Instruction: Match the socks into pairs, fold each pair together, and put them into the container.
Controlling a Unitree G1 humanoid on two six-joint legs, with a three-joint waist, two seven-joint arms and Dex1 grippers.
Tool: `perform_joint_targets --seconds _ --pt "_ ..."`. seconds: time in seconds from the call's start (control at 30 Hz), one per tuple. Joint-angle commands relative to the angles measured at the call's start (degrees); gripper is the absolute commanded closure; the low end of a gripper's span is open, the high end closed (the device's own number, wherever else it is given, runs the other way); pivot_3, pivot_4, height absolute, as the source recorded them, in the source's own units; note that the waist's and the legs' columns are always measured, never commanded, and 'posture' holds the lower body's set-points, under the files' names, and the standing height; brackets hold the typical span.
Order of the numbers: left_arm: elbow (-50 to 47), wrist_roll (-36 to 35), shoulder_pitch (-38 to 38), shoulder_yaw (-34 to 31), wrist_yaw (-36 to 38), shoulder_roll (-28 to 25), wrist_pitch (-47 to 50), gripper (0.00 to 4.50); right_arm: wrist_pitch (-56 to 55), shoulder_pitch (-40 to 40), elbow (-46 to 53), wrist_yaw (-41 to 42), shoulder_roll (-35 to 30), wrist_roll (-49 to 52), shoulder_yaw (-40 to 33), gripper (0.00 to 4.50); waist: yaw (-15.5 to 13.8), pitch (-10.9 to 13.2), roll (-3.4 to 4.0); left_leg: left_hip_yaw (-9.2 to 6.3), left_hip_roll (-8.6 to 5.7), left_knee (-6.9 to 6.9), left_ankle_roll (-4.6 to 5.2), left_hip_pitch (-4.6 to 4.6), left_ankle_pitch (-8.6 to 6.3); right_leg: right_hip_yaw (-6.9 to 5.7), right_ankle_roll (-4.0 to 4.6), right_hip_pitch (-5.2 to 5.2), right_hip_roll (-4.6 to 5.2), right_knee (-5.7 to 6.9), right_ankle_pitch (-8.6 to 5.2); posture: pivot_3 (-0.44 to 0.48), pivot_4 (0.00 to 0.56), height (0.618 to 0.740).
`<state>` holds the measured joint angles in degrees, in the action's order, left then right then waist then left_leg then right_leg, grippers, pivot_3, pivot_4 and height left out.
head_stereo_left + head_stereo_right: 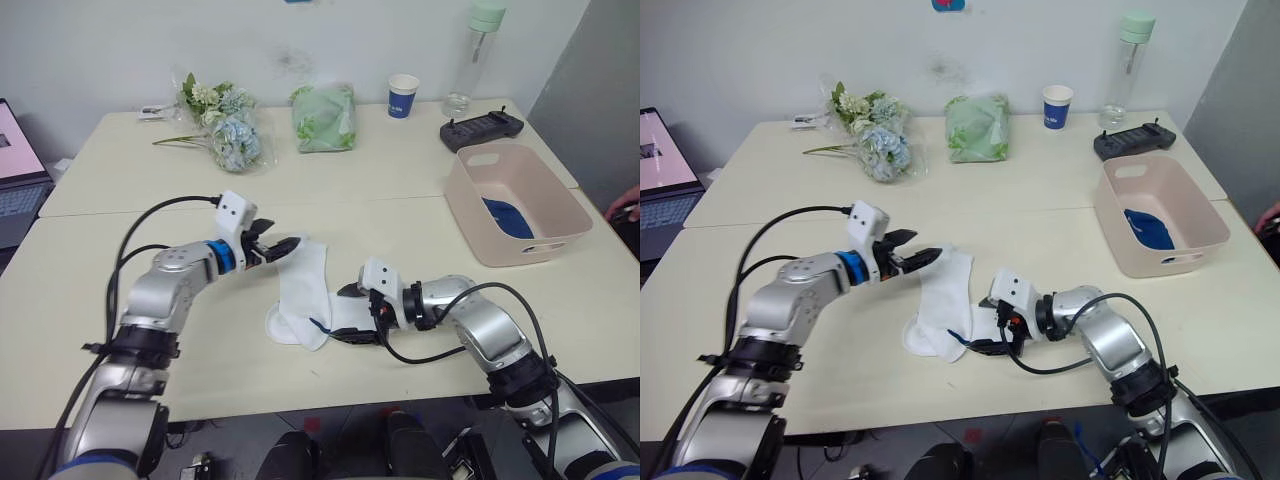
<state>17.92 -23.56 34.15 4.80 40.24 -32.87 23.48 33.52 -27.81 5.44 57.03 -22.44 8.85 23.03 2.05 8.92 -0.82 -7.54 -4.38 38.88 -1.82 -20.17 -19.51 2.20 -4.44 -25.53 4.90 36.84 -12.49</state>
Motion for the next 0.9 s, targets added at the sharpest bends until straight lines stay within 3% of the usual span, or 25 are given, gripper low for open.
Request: perform_joint_targets --seconds 0.03,0.13,0.23,0.3,0.4,0.6,0.77,0.9 --pt "9.8 6.6 4.9 2.0 2.3 1.3 -6.9 0.44 2.0 -1.2 0.0 -2.1 1.5 -0.1 0.3 0.00 0.0 0.0 0.00 0.00 0.00 0.01 0.00 -0.05 0.00 0.01 0.00 -0.05 0.00 0.01 0.00 0.000 0.150 0.740" --pt "18.8 11.8 8.4 4.6 4.3 2.8 -11.6 0.44 4.2 -2.0 -0.9 -3.2 3.9 0.6 0.6 0.00 -0.1 0.0 -0.02 -0.07 -0.04 0.08 0.00 -0.15 0.01 -0.08 -0.01 -0.07 0.00 0.03 0.01 0.000 0.150 0.740" --pt "23.6 14.4 9.9 4.9 6.2 3.4 -14.2 1.01 3.5 -2.4 -2.4 -3.4 5.0 -0.5 1.9 0.00 -0.1 0.0 -0.02 -0.06 -0.04 0.07 0.00 -0.20 0.00 -0.07 -0.01 -0.12 0.00 0.02 0.01 0.000 0.150 0.740" --pt "24.9 15.4 10.1 4.8 7.5 3.4 -15.1 1.68 3.3 -2.7 -2.9 -3.8 5.6 -0.8 2.1 0.00 -0.1 0.0 -0.06 -0.06 -0.04 0.09 0.00 -0.28 0.01 -0.06 -0.01 -0.21 0.01 0.04 0.01 0.000 0.150 0.740" --pt "25.9 16.3 10.0 4.2 8.3 3.7 -16.3 2.61 3.5 -3.0 -3.4 -4.1 5.9 -0.5 1.8 0.60 -0.1 0.0 -0.07 -0.06 -0.04 0.09 0.00 -0.27 0.01 -0.06 -0.01 -0.21 0.01 0.09 0.01 0.000 0.150 0.740" --pt "25.4 16.8 9.5 3.1 9.0 3.9 -16.6 4.47 4.3 -3.5 -2.8 -3.7 5.3 0.6 0.4 2.72 0.0 0.0 -0.07 -0.06 -0.04 0.10 0.00 -0.27 0.01 -0.05 -0.01 -0.21 0.01 0.12 0.01 0.000 0.150 0.740" --pt "22.4 16.5 7.5 1.4 8.5 3.2 -16.1 4.50 6.1 -3.9 -1.2 -2.9 4.5 2.6 -1.4 4.42 0.1 0.0 -0.07 -0.06 -0.03 0.11 0.01 -0.27 0.01 -0.05 -0.01 -0.22 0.01 0.12 0.01 0.000 0.150 0.740" --pt "16.4 14.7 4.4 -1.3 7.8 3.0 -13.5 4.50 8.3 -4.8 0.5 -2.3 3.5 4.7 -2.7 4.47 0.4 0.0 -0.07 -0.07 0.01 0.10 0.00 -0.29 0.01 -0.04 -0.01 -0.26 0.01 0.14 0.01 0.000 0.150 0.740"
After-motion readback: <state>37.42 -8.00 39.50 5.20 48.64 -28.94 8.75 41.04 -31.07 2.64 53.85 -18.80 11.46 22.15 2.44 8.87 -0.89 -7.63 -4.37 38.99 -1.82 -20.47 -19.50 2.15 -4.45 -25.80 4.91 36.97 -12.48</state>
